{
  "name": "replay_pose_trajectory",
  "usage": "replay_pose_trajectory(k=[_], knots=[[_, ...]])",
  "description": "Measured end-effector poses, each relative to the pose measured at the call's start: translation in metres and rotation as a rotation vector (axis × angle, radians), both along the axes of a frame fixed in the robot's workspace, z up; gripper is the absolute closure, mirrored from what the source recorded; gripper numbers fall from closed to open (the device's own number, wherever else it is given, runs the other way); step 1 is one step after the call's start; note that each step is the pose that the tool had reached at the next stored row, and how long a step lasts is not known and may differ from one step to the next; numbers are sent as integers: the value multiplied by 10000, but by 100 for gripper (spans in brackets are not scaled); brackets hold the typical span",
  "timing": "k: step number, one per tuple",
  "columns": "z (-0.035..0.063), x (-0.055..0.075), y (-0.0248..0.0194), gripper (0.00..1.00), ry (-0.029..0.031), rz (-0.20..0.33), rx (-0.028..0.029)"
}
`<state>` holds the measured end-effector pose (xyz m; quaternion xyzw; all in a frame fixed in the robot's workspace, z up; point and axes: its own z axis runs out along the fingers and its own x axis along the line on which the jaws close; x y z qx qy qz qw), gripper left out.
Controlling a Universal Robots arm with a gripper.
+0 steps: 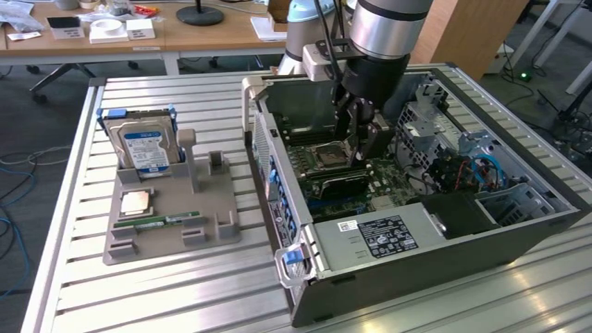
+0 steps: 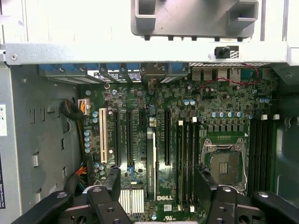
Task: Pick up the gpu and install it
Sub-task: 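Press down on the gpu until it lock into place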
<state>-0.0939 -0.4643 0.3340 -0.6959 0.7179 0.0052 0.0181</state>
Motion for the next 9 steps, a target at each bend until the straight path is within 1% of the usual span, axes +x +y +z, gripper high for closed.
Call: replay_pose_trajectory(k=[2, 3, 4, 7, 8, 9], knots=[[0, 0, 0, 27, 0, 0, 0], [0, 0, 0, 33, 0, 0, 0], [0, 0, 0, 33, 0, 0, 0], [0, 0, 0, 51, 0, 0, 0], [0, 0, 0, 51, 1, 0, 0], [0, 0, 0, 57, 0, 0, 0]])
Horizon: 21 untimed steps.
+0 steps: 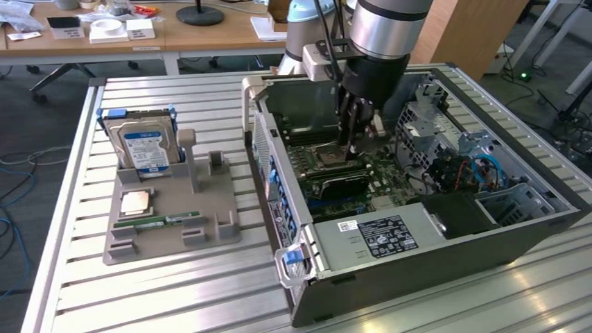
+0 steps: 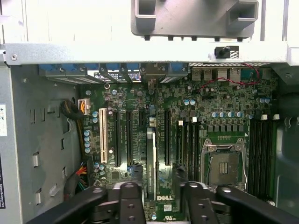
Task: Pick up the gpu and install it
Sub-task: 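Press down on the gpu until it lock into place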
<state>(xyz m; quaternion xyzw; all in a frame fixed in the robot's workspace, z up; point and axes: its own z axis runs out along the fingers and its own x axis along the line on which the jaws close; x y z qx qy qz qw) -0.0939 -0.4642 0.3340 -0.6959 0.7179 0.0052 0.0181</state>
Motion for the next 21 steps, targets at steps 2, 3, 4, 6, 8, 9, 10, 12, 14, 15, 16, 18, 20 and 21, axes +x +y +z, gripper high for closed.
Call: replay_pose_trajectory(k=[2, 3, 4, 6, 8, 9, 10, 12, 14, 15, 16, 18, 20, 21], knots=[[0, 0, 0, 63, 0, 0, 0], [0, 0, 0, 69, 0, 0, 0], [0, 0, 0, 75, 0, 0, 0], [0, 0, 0, 80, -1, 0, 0], [0, 0, 0, 89, -1, 0, 0], [0, 0, 0, 89, 0, 0, 0], [0, 0, 0, 89, 0, 0, 0], [0, 0, 0, 89, 0, 0, 0], [0, 0, 0, 89, 0, 0, 0], [-4, 0, 0, 89, -1, 0, 1], [-14, 0, 0, 89, -1, -1, 1], [-47, 0, 0, 89, 1, 0, -2], [-84, 0, 0, 89, 0, 0, -6], [-102, 0, 0, 89, 0, 0, -7]])
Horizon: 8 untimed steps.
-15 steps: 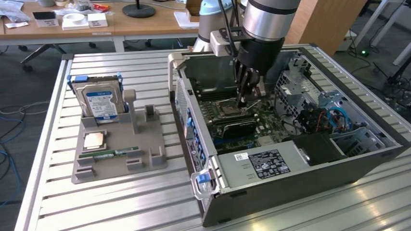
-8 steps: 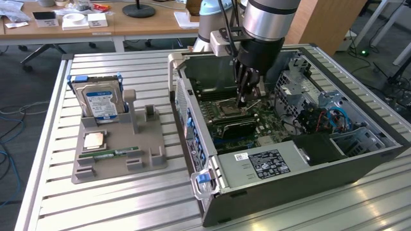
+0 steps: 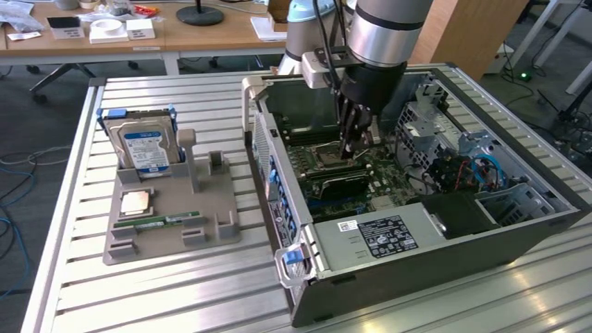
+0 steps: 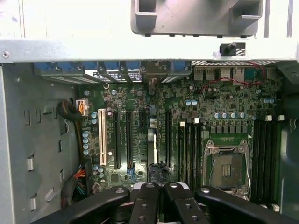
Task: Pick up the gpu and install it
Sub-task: 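Press down on the gpu until it lock into place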
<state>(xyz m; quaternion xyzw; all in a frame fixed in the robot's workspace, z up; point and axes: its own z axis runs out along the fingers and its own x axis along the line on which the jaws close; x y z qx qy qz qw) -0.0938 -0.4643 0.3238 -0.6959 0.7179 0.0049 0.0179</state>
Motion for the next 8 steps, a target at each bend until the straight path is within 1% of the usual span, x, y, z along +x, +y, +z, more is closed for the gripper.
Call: replay_pose_trajectory(k=[8], knots=[[-145, 0, 0, 89, 0, 0, -5]])
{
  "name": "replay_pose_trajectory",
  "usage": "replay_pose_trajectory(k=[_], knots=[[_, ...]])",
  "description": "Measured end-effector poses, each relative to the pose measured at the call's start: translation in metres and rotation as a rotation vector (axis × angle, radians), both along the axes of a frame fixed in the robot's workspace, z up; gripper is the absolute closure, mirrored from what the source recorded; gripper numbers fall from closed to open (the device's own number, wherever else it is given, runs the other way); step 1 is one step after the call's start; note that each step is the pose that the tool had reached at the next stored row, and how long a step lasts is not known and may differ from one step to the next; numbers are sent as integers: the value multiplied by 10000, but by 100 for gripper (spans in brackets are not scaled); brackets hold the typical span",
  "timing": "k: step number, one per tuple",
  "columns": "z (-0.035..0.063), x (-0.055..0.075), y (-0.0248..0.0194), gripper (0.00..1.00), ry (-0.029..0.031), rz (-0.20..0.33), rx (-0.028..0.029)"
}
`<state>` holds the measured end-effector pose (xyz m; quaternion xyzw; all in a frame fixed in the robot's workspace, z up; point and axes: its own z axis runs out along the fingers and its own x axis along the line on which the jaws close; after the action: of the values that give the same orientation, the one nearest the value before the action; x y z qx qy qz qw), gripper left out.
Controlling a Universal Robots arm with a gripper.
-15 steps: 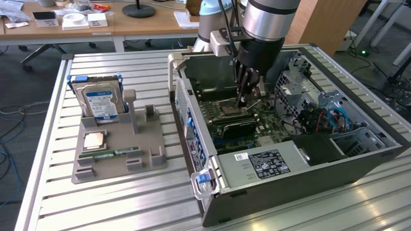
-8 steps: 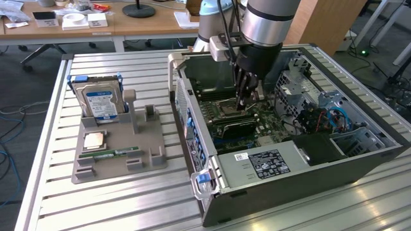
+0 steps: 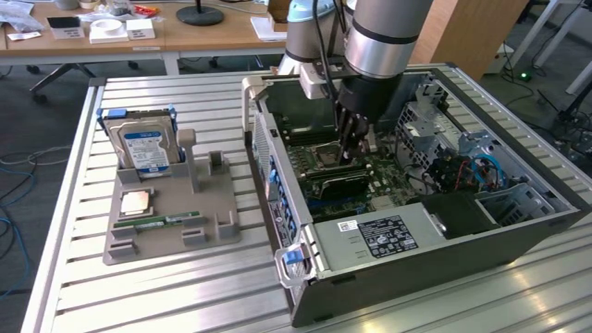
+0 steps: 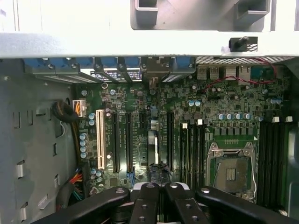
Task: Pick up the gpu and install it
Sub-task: 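Press down on the gpu until it lock into place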
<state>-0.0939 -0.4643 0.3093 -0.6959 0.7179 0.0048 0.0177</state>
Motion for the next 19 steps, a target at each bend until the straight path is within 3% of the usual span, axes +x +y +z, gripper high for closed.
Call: replay_pose_trajectory(k=[6, 10, 19], knots=[[-93, 0, 0, 89, 0, 0, 1], [-99, 0, 2, 89, 0, -1, 0], [-150, 0, 87, 89, -1, 0, 2]])
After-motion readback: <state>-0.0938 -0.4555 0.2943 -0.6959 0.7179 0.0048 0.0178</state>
